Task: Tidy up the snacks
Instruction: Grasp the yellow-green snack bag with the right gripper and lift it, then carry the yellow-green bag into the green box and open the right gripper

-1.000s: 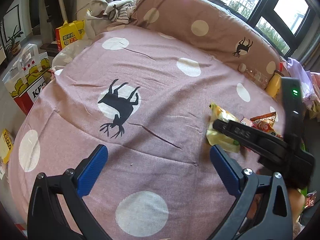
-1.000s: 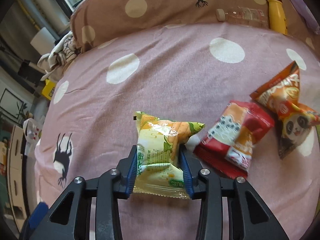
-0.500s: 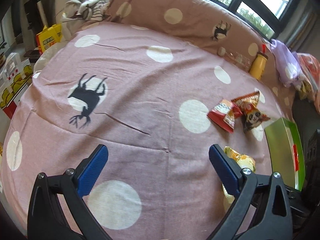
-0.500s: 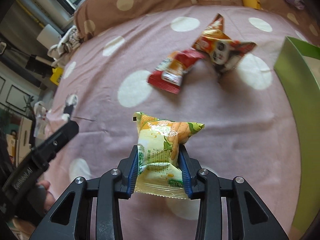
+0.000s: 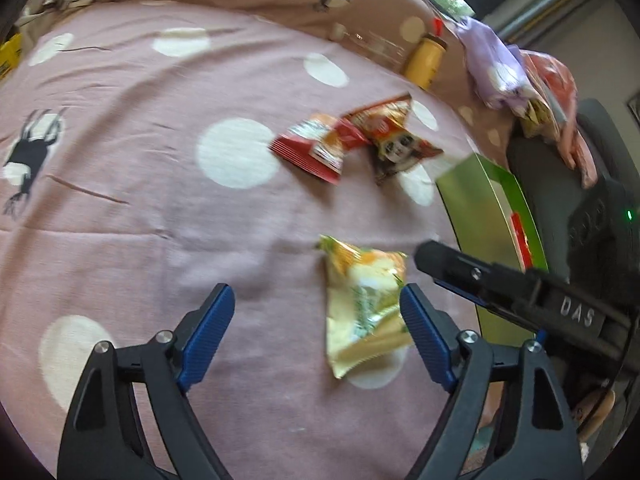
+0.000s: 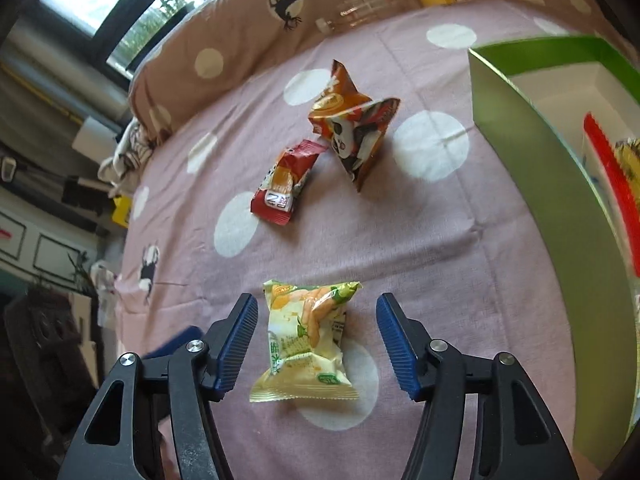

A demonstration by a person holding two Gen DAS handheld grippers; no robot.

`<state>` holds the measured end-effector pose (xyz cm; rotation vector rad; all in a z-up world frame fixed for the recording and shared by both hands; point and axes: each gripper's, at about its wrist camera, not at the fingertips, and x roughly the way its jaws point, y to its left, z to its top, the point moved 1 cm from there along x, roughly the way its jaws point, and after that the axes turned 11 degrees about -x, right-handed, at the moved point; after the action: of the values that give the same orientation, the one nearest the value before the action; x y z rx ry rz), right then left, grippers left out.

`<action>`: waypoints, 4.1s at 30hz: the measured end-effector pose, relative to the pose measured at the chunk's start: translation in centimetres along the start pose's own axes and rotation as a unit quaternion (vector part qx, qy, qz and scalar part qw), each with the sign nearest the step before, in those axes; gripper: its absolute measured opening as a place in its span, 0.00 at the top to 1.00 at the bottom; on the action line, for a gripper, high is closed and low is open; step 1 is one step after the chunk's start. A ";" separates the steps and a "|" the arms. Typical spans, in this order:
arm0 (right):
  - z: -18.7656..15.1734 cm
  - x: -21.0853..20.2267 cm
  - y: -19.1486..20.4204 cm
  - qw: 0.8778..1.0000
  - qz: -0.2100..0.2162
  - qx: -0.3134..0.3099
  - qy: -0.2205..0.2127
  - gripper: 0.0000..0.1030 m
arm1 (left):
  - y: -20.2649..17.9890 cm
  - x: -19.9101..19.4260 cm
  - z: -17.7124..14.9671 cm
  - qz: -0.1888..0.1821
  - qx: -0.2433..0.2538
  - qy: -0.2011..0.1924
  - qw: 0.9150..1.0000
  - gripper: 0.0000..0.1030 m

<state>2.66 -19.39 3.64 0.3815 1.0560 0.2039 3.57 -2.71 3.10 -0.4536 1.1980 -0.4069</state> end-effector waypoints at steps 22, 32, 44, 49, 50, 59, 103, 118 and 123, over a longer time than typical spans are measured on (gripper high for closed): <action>-0.4 3.0 0.9 0.997 0.068 -0.007 0.037 0.46 | -3.9 1.9 -1.7 -0.038 0.077 -0.009 0.996 0.69; 0.8 -1.8 1.6 0.994 0.088 -0.033 -0.053 0.46 | -8.4 -1.4 -1.7 -0.027 0.141 -0.095 0.985 0.69; 2.4 -10.8 -4.7 0.975 0.072 0.025 -0.206 0.46 | -18.8 -0.5 -1.6 -0.056 0.244 -0.134 0.959 0.70; 1.8 -13.8 -7.9 0.962 0.048 0.054 -0.263 0.46 | -22.3 0.7 -2.4 -0.096 0.273 -0.123 0.949 0.70; 1.6 -14.3 -8.6 0.960 0.045 0.061 -0.271 0.46 | -22.9 1.1 -2.6 -0.102 0.279 -0.119 0.947 0.70; 0.3 -15.1 -13.4 0.947 0.023 0.132 -0.290 0.46 | -26.1 4.9 -3.4 -0.119 0.299 -0.068 0.944 0.70; -3.6 -13.6 -21.8 0.915 -0.078 0.323 -0.230 0.46 | -28.4 14.4 -5.4 -0.065 0.282 0.060 0.955 0.65; -4.0 -14.8 -21.2 0.907 -0.118 0.320 -0.247 0.46 | -26.9 9.5 -4.2 -0.087 0.271 0.004 0.959 0.42; -3.5 -14.9 -20.4 0.910 -0.122 0.307 -0.252 0.46 | -24.5 6.9 -3.0 -0.090 0.249 -0.024 0.964 0.28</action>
<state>-8.00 -42.43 5.99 0.8133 0.6192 -0.4510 1.33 -27.31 9.94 -0.1322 0.9653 -0.8250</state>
